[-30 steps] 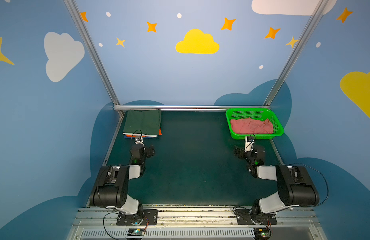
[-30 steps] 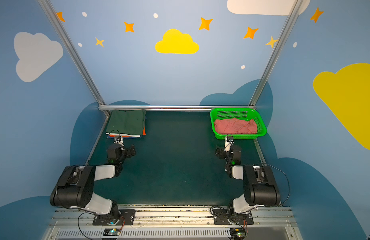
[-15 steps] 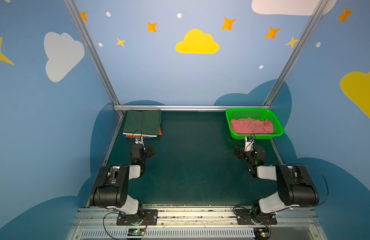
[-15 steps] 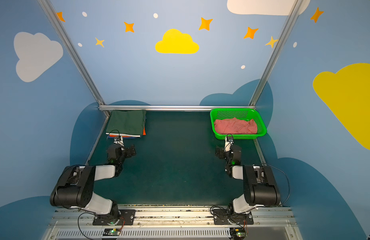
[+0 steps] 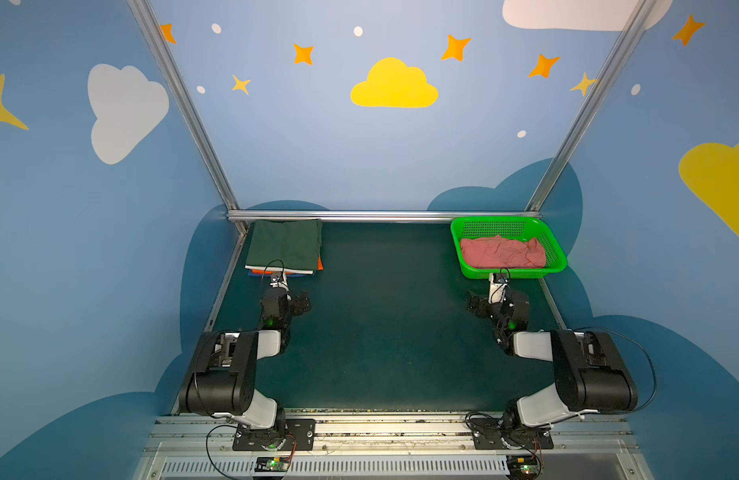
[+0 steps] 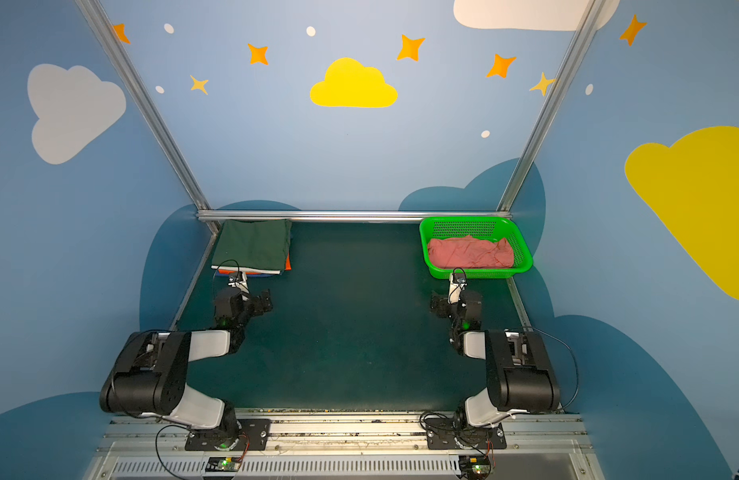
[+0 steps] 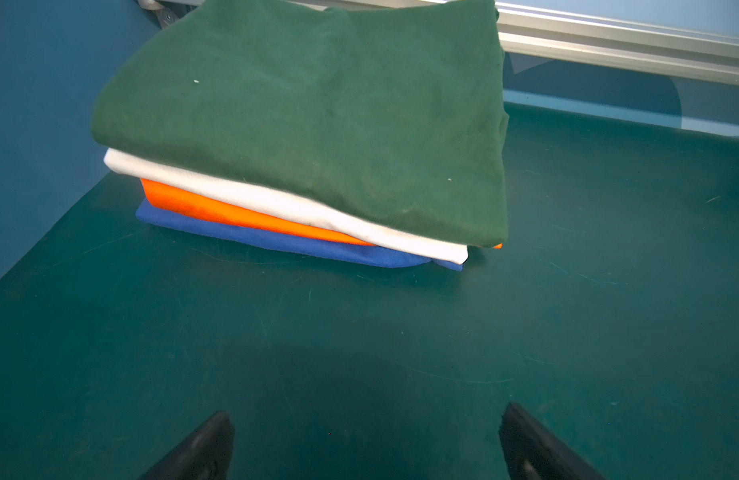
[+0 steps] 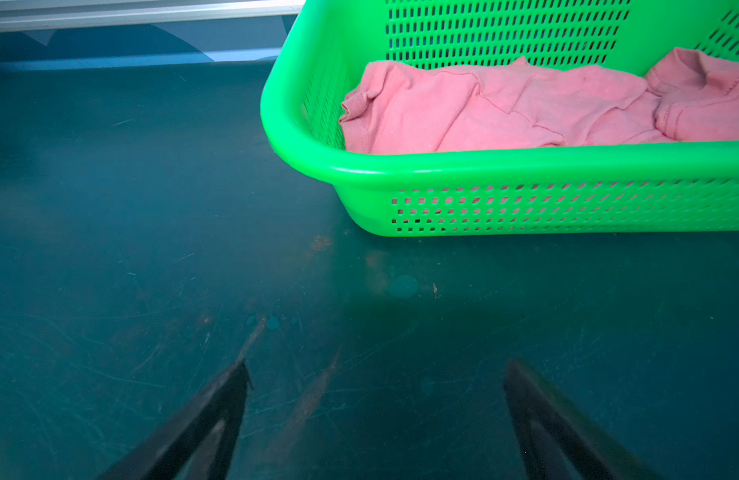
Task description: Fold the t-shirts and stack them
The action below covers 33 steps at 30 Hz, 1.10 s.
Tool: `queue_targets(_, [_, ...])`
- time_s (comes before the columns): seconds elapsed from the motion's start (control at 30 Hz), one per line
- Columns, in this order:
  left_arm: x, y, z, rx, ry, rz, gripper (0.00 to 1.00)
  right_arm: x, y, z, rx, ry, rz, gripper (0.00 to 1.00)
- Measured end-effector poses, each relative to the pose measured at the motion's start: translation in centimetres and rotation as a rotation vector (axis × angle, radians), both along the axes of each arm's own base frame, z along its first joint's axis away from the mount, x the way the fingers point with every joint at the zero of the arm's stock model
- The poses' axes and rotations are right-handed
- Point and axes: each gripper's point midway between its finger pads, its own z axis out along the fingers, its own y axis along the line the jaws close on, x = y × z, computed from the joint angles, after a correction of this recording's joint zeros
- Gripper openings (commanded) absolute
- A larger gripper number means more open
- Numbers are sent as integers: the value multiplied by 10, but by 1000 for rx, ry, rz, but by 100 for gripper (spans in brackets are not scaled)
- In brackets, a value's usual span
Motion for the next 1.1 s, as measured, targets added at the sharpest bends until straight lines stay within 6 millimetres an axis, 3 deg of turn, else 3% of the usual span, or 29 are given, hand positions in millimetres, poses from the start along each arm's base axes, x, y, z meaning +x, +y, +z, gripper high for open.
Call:
queue_targets(0.1, [0, 8, 4, 7, 21, 55, 96, 0, 0, 0, 0, 0, -2, 97])
queue_targets(0.17, [3, 14, 20, 24, 21, 101, 95, 0, -1, 0, -5, 6, -10, 96])
queue_targets(0.27, [9, 16, 65, 34, -40, 158, 93, 0, -1, 7, -12, 9, -15, 95])
queue_targets(0.43, [3, 2, 142, -36, -136, 178, 91, -2, 4, 33, -25, -28, -20, 95])
queue_targets(0.57, [-9, -11, 189, -148, -149, 164, 89, -10, 16, 54, -29, -25, 10, 95])
queue_targets(0.67, [-20, -23, 210, -235, -139, 122, 86, -15, 28, 75, -29, -16, 41, 95])
queue_targets(0.83, [-30, -50, 215, -331, -51, 7, 85, -13, 34, 123, -18, -35, 54, 95])
queue_targets(1.03, [-35, -66, 183, -316, 137, -74, 84, 8, 34, 191, -1, -38, 39, 96])
queue_targets(1.1, [-39, -66, 171, -310, 176, -78, 84, 21, 33, 205, 1, -27, 30, 96])
